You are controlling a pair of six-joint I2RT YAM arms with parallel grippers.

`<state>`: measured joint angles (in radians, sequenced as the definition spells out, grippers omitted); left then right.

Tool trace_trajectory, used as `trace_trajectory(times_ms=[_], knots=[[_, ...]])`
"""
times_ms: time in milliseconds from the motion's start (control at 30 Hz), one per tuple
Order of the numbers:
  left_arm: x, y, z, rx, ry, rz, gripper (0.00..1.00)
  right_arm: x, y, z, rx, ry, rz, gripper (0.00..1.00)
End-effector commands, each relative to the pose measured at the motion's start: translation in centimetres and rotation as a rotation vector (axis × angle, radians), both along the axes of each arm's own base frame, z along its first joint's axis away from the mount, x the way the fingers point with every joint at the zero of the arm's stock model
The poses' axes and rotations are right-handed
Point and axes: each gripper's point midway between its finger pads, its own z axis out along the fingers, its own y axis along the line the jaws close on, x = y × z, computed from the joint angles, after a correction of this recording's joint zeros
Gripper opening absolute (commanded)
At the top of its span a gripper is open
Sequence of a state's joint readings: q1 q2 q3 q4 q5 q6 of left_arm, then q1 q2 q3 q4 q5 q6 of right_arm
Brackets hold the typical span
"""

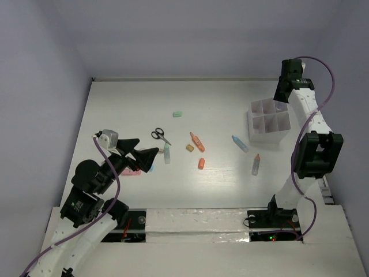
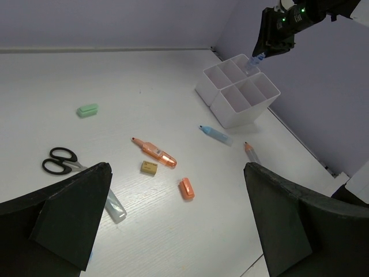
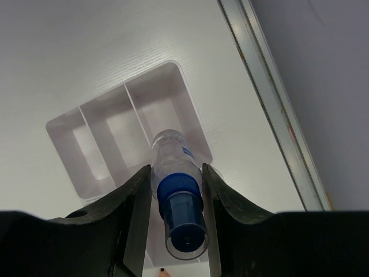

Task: Sort the stationery into containers
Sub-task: Place the stationery in the storage box, then pick up the scissors from the center of the board.

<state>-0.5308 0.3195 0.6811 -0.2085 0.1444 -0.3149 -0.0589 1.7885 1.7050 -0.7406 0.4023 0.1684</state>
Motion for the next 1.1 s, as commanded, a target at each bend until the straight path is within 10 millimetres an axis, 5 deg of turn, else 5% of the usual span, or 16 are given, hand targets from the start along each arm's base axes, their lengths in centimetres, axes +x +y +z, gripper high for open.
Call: trace_trajectory(times_ms=[0, 133, 400, 533, 567, 633, 667, 900, 1067], knots=[[0.0, 0.0, 1.1, -0.012, -0.035, 0.002, 0.99, 1.2, -0.2, 2.5, 0.0, -0.074, -0.001, 0.34], [0.1, -0.1, 0.9, -0.008, -0.029, 0.001, 0.99, 1.3, -0.3, 3.2, -0.002, -0.091, -0.002, 0.71], [0.3, -0.1, 0.7, -0.005, -0.02, 0.005, 0.99, 1.7, 1.5, 7.1, 0.06, -0.184, 0.084, 0.75], [0.5, -0.2, 0.5, 0.001, -0.01, 0.008, 0.99, 2.4, 8.5, 7.8, 0.103, -0.22, 0.286, 0.51], [0.7, -0.2, 0.4, 0.004, -0.005, 0.011, 0.99, 2.4, 12.4, 7.6, 0.122, -0.214, 0.389, 0.37], [0.8, -0.2, 0.3, 0.005, 0.0, 0.016, 0.99, 2.2, 16.9, 6.9, 0.163, -0.203, 0.501, 0.23], [1.0, 0.0, 0.2, 0.007, 0.004, 0.028, 0.99, 1.9, 21.0, 6.1, 0.187, -0.194, 0.602, 0.14], [2.0, 1.5, 0.0, 0.011, 0.018, 0.126, 0.99, -2.9, 40.3, 2.0, 0.37, -0.139, 1.086, 0.09], [2.5, 2.4, -0.2, 0.008, 0.029, 0.178, 0.99, -4.3, 48.0, -1.0, 0.386, -0.104, 1.212, 0.14]])
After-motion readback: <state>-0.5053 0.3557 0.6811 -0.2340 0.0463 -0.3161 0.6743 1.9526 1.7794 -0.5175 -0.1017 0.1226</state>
